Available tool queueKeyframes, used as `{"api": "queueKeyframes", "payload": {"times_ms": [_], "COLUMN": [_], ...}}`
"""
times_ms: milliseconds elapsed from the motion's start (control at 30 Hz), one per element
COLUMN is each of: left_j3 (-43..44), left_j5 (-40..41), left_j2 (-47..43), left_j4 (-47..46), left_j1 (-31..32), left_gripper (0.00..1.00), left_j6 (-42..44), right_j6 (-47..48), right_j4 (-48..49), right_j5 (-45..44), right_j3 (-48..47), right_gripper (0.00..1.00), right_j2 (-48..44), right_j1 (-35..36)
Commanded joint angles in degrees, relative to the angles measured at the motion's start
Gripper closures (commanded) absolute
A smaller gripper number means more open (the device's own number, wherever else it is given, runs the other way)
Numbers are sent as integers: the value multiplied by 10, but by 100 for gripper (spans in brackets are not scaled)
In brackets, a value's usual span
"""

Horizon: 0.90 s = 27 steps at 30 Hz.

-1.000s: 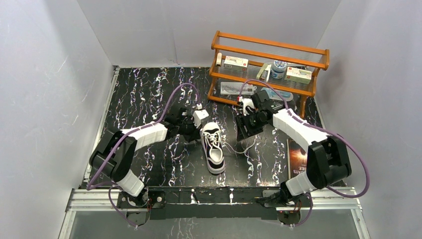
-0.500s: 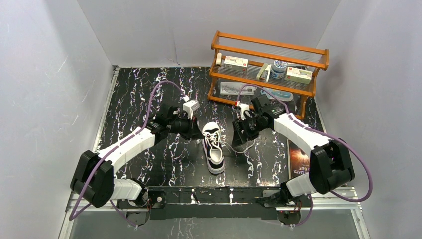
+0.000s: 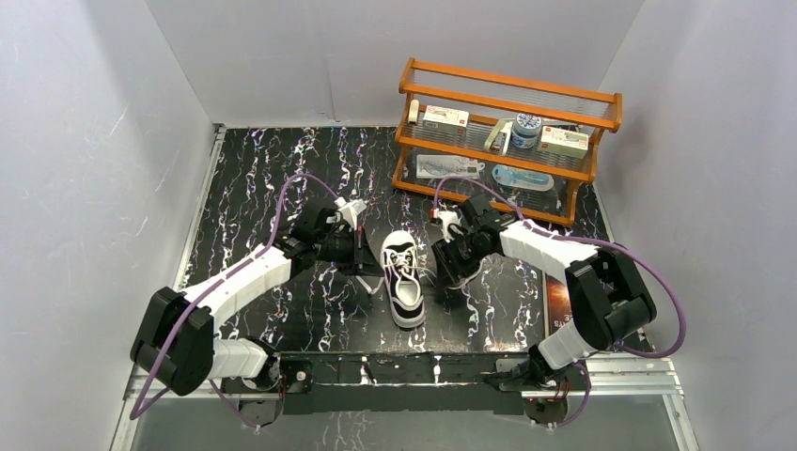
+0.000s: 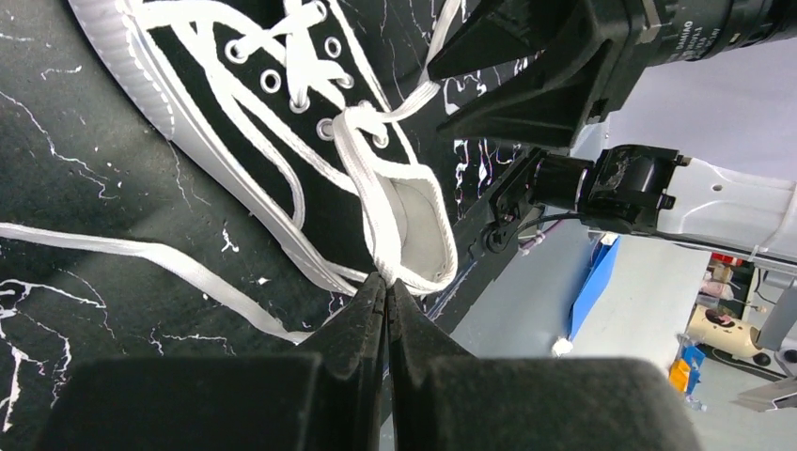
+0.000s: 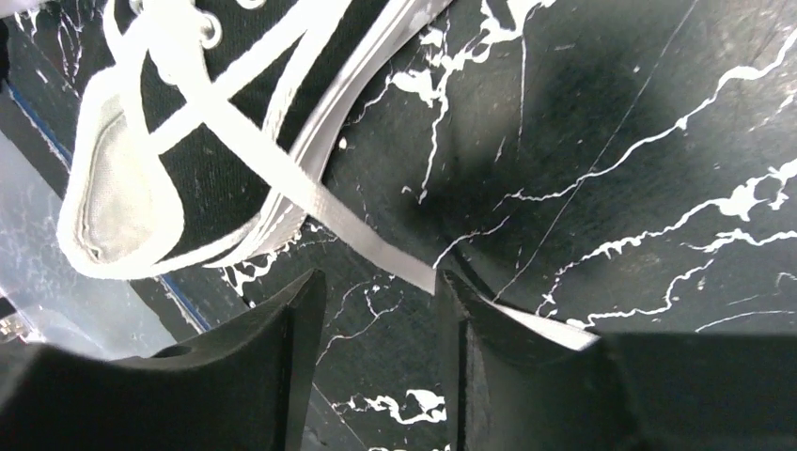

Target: Tie the shoes

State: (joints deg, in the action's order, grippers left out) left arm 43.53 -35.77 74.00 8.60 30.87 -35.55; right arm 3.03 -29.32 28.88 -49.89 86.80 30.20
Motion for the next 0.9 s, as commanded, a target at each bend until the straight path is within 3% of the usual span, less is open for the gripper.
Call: {"api": "queueKeyframes", "payload": {"times_ms": [0,100,200,367,467,533,600,633,667,700,867], "left_j3": [-3,-4,-6,-16,-37,-44,-40,-42,-44,-49,-70], "left_j5": [-1,13,18,30,29,39,55,50,50,51,53], "left_j2": [-29,-30,-27,-25,-33,-33,-28,-26,-28,-33,-64], "left_j4": [-10,-12,-22,-51,-101,-119,-109,-107,-106,-105,-107], "left_j1": [2,2,2,9,23,25,25,25,25,25,25], "left_gripper": [100,100,100,100,100,100,100,100,100,100,100], "left_j6": [11,47,78,127,172,204,224,228,226,223,216], "right_j6": [-25,-82,-119,-176,-239,-228,-171,-151,-162,-183,-295], "right_j4": [48,71,82,39,26,-22,-85,-130,-150,-160,-183], "right_j5": [-22,-57,-68,-52,9,13,-50,-107,-112,-107,-172], "right_j3": [3,17,9,-73,-124,-166,-192,-198,-193,-181,-105], "right_gripper": [53,69,100,100,100,100,100,88,72,63,44], "right_j2": [-4,-38,-62,-61,-38,-21,-11,-5,-2,-2,-21], "right_j1": [2,1,1,1,1,3,3,-9,-27,-51,-105]}}
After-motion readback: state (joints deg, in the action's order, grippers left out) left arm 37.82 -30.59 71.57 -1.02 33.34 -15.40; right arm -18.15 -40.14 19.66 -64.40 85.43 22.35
